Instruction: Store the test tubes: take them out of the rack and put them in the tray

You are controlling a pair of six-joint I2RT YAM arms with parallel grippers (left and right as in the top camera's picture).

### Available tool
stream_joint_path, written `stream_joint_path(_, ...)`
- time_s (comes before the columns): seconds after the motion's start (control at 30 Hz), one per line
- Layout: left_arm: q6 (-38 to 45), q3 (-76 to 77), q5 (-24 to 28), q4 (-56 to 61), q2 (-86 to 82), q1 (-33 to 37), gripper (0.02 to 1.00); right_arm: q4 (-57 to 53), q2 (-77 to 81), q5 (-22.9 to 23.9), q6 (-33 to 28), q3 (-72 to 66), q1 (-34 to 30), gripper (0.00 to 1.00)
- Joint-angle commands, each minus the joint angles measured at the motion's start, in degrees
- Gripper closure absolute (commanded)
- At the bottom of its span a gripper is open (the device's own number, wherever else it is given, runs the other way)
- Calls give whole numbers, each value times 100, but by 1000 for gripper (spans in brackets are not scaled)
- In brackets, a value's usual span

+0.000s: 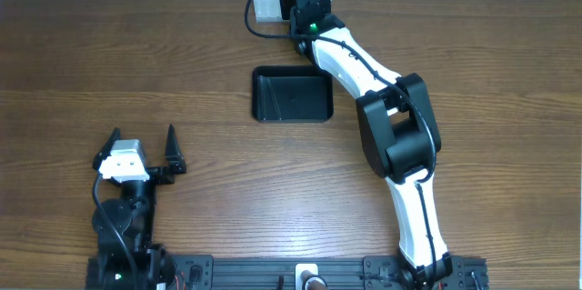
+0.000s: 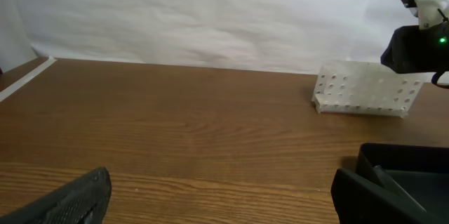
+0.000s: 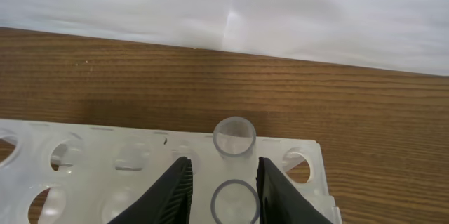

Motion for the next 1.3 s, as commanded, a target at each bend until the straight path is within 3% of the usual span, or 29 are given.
stream_joint_path(0.03,61,-24,81,-17,-35,15,20,-55,70,20,9,131,68,704)
stream_joint_path(1.3,61,-24,81,-17,-35,15,20,-579,-1283,17,7,131,74,860)
